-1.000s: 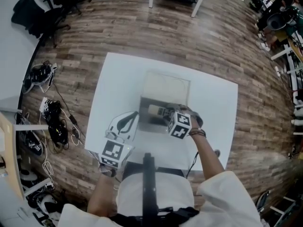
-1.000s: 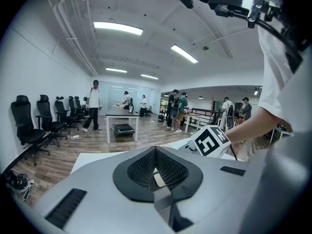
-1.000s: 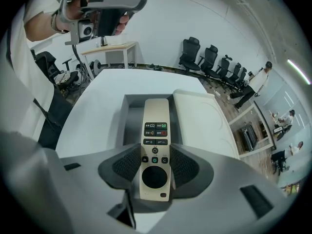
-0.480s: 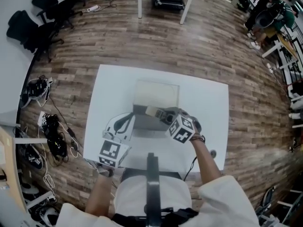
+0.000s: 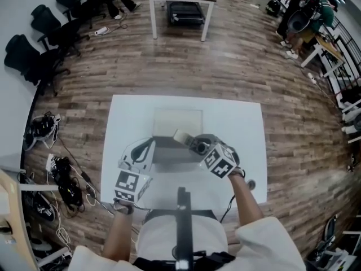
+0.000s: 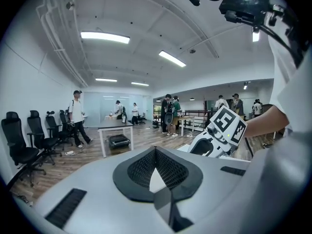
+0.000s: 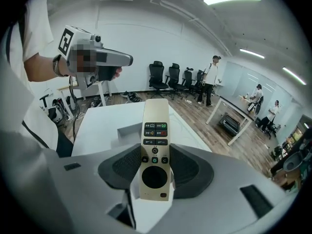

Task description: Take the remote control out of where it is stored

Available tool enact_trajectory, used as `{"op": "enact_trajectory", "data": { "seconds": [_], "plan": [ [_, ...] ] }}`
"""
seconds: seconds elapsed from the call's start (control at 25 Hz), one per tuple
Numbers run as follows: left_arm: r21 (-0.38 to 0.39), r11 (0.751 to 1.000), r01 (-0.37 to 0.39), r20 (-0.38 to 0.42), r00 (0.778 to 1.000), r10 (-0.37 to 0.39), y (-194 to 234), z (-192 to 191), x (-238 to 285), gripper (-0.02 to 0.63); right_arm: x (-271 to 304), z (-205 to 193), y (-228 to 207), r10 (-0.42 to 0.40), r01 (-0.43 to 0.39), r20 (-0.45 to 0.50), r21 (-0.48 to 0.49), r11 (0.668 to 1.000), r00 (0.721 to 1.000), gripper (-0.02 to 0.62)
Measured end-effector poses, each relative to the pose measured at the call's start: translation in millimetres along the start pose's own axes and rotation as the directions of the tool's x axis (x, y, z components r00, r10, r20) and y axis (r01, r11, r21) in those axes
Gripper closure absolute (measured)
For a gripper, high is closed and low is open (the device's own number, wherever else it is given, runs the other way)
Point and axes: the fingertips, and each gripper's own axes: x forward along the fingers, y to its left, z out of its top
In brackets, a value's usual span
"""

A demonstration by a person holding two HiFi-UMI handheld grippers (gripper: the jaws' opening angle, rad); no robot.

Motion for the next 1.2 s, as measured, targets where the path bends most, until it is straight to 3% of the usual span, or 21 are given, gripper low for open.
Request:
{"op": "enact_trajectory", "data": {
  "seconds": [0.44,0.68,1.0,1.2],
  "plan": [
    [0.069,0.997,0.029,0.07,0.997,-0.033,-15.1,41.6,5.5,0.617,-69.1,18.4,-15.4,-0.111,0.072,0.184,0.204,0.976,0.977,0.408],
    [0.102,0.994,0.029,0.068,0.997,-0.036,-19.8,75.9,5.8,0.617,-124.1,34.1,-33.7,-0.181,0.109,0.276,0.256,0.96,0.944,0.408],
    [0.144,0.989,0.042,0.129,0.99,-0.061,-28.9,102.9,11.4,0.617,-173.3,37.8,-57.0,-0.262,0.131,0.362,0.348,0.928,0.895,0.41],
    [0.166,0.985,0.037,0.158,0.985,-0.064,-28.6,122.7,8.6,0.617,-200.8,36.9,-70.5,-0.309,0.127,0.425,0.404,0.906,0.851,0.41]
  ]
}}
